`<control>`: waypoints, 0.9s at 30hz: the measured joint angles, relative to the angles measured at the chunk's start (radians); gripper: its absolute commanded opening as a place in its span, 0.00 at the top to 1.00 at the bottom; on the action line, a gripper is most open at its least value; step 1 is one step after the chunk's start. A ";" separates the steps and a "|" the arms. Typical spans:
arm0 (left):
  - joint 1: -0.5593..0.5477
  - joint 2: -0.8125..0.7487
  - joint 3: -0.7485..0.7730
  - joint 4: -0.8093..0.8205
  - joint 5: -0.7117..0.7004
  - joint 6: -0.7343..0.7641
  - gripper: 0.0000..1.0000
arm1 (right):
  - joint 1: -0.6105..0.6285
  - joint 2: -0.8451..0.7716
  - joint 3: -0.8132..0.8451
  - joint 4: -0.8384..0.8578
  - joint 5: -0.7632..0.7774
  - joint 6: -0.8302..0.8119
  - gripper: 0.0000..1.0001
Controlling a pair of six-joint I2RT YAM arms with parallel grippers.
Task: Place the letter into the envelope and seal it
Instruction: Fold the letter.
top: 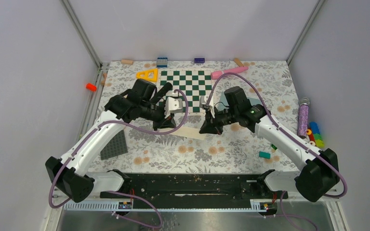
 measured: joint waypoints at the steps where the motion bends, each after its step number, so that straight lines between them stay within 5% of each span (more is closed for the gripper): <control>1: 0.002 -0.003 0.000 -0.002 0.000 0.003 1.00 | -0.003 -0.001 0.000 0.002 -0.002 0.000 0.92; 13: 0.044 -0.039 0.014 -0.068 -0.017 0.041 1.00 | -0.052 -0.025 -0.002 -0.004 -0.022 0.000 0.89; 24: 0.048 -0.058 0.014 -0.093 -0.022 0.045 1.00 | -0.077 -0.057 -0.002 -0.013 -0.058 0.019 0.35; 27: 0.047 -0.048 0.013 -0.093 -0.013 0.045 1.00 | -0.078 -0.075 -0.002 -0.015 -0.105 0.031 0.28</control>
